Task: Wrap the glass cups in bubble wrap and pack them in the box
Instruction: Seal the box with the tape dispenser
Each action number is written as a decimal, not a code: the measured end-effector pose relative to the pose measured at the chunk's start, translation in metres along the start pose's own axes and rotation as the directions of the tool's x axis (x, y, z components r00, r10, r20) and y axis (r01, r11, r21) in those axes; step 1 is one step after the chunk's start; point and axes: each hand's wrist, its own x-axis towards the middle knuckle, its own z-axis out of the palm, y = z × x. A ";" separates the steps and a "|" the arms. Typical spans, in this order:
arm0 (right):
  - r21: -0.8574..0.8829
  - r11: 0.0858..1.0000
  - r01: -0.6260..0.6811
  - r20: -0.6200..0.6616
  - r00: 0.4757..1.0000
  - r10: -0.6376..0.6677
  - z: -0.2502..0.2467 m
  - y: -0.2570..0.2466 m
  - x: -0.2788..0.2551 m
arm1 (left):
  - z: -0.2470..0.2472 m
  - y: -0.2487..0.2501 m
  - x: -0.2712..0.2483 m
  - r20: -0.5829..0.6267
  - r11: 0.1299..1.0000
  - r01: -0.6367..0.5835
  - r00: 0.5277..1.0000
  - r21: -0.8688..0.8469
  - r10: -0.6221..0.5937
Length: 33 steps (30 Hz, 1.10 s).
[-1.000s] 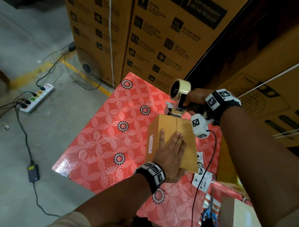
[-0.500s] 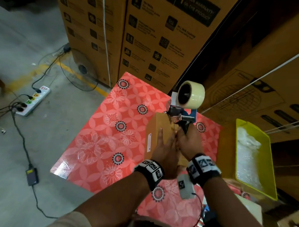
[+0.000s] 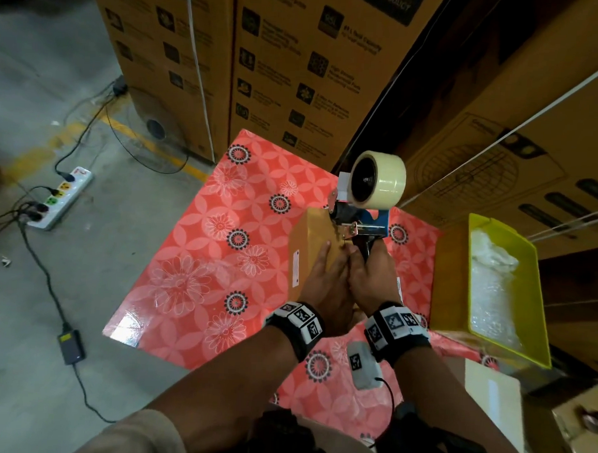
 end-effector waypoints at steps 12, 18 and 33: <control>0.028 0.999 -0.016 0.021 1.000 0.016 0.007 0.014 -0.004 | 0.008 -0.023 -0.040 -0.030 0.930 0.166 0.982 -0.329 -0.186; 0.035 0.999 -0.030 0.030 0.999 0.029 0.008 0.016 -0.004 | -0.023 -0.067 -0.005 0.210 0.955 0.237 0.957 -0.177 -0.199; 0.064 0.998 -0.030 -0.006 1.000 0.030 0.010 0.032 -0.034 | -0.017 -0.071 -0.011 0.093 0.960 0.185 0.981 -0.211 -0.168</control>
